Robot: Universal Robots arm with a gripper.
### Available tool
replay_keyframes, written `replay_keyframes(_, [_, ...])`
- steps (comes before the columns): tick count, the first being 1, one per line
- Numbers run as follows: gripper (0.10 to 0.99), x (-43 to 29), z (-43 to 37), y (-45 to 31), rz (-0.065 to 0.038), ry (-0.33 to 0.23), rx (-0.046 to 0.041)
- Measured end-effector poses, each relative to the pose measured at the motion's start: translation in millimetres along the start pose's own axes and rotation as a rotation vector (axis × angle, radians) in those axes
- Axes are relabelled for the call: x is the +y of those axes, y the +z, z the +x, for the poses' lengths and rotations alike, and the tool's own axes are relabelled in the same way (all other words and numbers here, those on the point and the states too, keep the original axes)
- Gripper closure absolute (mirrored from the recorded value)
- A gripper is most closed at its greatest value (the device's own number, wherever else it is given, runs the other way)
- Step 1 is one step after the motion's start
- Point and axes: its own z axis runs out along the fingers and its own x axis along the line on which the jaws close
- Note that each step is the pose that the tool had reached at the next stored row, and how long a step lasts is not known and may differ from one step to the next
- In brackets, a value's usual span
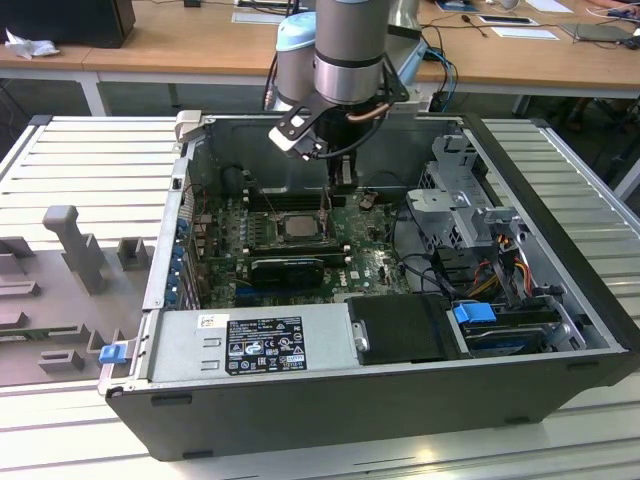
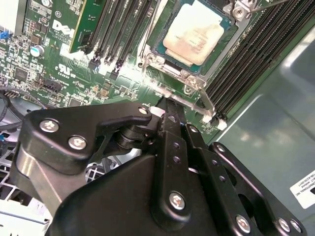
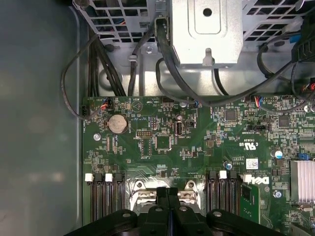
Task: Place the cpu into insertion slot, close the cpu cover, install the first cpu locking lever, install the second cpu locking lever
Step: 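Close the cpu cover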
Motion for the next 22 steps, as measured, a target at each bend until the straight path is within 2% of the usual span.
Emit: replay_keyframes(22, [0.98,-9.3,-0.2,-0.4,0.0,0.0,0.0])
